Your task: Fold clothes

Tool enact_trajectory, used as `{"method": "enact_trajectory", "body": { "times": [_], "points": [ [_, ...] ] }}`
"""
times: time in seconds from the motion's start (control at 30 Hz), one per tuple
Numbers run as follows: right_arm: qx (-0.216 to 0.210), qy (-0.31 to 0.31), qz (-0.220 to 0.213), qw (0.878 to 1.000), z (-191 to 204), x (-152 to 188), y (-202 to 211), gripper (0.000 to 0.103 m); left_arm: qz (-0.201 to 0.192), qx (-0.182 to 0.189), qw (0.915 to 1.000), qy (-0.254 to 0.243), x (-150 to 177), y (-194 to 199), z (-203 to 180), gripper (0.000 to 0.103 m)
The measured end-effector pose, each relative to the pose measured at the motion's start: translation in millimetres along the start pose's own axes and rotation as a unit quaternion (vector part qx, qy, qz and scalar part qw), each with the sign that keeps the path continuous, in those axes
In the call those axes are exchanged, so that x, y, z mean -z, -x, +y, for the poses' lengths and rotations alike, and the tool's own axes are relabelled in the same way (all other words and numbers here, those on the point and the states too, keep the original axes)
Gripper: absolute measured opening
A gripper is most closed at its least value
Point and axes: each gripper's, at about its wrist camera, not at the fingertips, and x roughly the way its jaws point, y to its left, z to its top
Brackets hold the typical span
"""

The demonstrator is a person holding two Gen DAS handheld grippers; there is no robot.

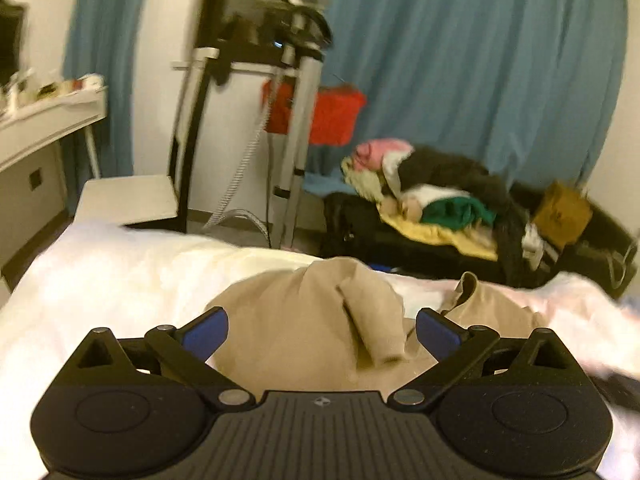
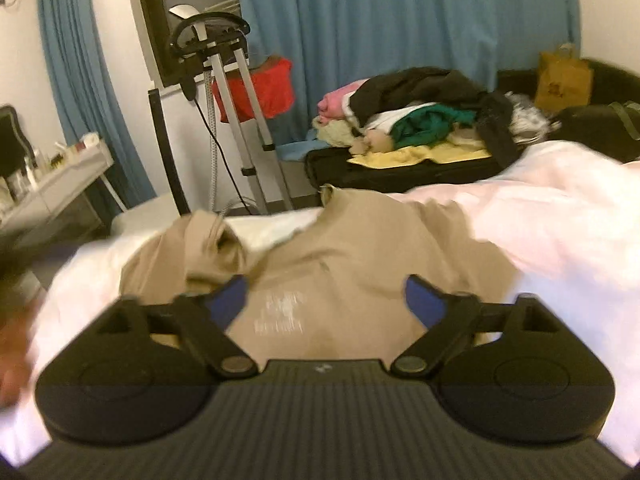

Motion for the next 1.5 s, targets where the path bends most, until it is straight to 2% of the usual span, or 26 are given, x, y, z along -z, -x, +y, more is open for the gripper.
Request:
{"method": "enact_trajectory", "body": {
  "times": [0.1, 0.17, 0.27, 0.33, 0.37, 0.4, 0.53, 0.7, 0.73, 0.8, 0.93, 0.97, 1.03, 1.07, 1.1, 1.17, 1.23, 1.33, 1.43, 1.5],
  "points": [
    [-0.001, -0.012, 0.012, 1.000, 0.4, -25.0, -75.0, 0.070, -0.021, -0.028, 0.9990, 0.029, 32.4, 26.0, 19.1, 0.102],
    [0.012, -0.006, 0.011, 1.000, 2.9, -35.8, -123.0, 0.070, -0.033, -0.052, 0.9972, 0.043, 48.8, 31.4, 31.0, 0.102],
    [0.050, -0.003, 0.008, 0.999, 2.1, -43.0, -185.2, 0.058, -0.027, -0.072, 0.9940, 0.078, 56.3, 16.7, 46.0, 0.102],
    [0.081, 0.002, 0.016, 0.997, -0.9, -45.1, -220.1, 0.035, -0.027, -0.060, 0.9919, 0.108, 60.2, 5.0, 54.0, 0.102],
    [0.092, 0.005, 0.025, 0.995, -3.2, -45.6, -233.0, 0.013, -0.030, -0.057, 0.9910, 0.117, 62.7, -0.8, 56.3, 0.102],
    [0.099, 0.004, 0.026, 0.995, -6.3, -46.9, -242.0, 0.007, -0.029, -0.059, 0.9916, 0.112, 64.0, -6.9, 56.2, 0.101],
    [0.111, -0.037, -0.034, 0.993, -25.5, -59.7, -245.2, 0.003, -0.032, -0.050, 0.9942, 0.090, 62.5, -25.7, 52.1, 0.101],
    [0.213, -0.050, -0.070, 0.973, -48.2, -78.3, -261.6, 0.002, -0.035, -0.056, 0.9949, 0.076, 64.4, -38.3, 50.1, 0.101],
    [0.217, -0.061, -0.071, 0.972, -54.3, -79.9, -262.0, 0.003, -0.034, -0.057, 0.9947, 0.079, 65.0, -38.7, 51.1, 0.101],
    [0.192, -0.105, -0.080, 0.972, -65.4, -77.7, -252.6, 0.005, -0.023, -0.045, 0.9950, 0.087, 65.9, -40.6, 51.3, 0.101],
    [0.076, -0.135, -0.051, 0.987, -49.0, -44.8, -212.2, 0.007, -0.024, -0.045, 0.9954, 0.081, 64.0, -36.0, 53.6, 0.101],
    [0.046, -0.139, -0.041, 0.988, -43.9, -35.9, -201.8, 0.011, -0.021, -0.048, 0.9958, 0.076, 63.1, -34.7, 52.9, 0.101],
    [0.003, -0.134, -0.025, 0.991, -28.4, -17.9, -177.8, 0.039, -0.018, -0.048, 0.9962, 0.071, 62.4, -29.1, 50.5, 0.101],
    [-0.015, -0.130, -0.024, 0.991, -20.2, -9.9, -165.4, 0.070, -0.018, -0.048, 0.9963, 0.068, 62.2, -25.3, 49.5, 0.101],
    [-0.036, -0.122, -0.026, 0.992, -11.3, -1.6, -152.2, 0.083, -0.017, -0.048, 0.9965, 0.066, 62.0, -21.5, 48.4, 0.101],
    [-0.064, -0.091, -0.032, 0.993, 8.8, 12.2, -130.9, 0.082, -0.014, -0.047, 0.9969, 0.062, 61.8, -12.5, 48.8, 0.101],
    [-0.071, -0.017, -0.025, 0.997, 37.2, 22.2, -120.1, 0.081, -0.012, -0.044, 0.9969, 0.064, 63.3, -2.4, 50.0, 0.101],
    [-0.053, 0.101, 0.019, 0.993, 80.9, 39.9, -127.7, 0.071, -0.012, -0.037, 0.9966, 0.073, 65.2, 12.4, 53.4, 0.101],
    [-0.003, 0.147, 0.065, 0.987, 103.7, 51.8, -151.2, 0.050, -0.016, -0.027, 0.9957, 0.087, 65.3, 24.2, 58.3, 0.101],
    [0.030, 0.155, 0.072, 0.985, 111.7, 49.9, -166.4, 0.020, -0.018, -0.028, 0.9952, 0.092, 65.6, 28.0, 61.4, 0.101]
  ]
}}
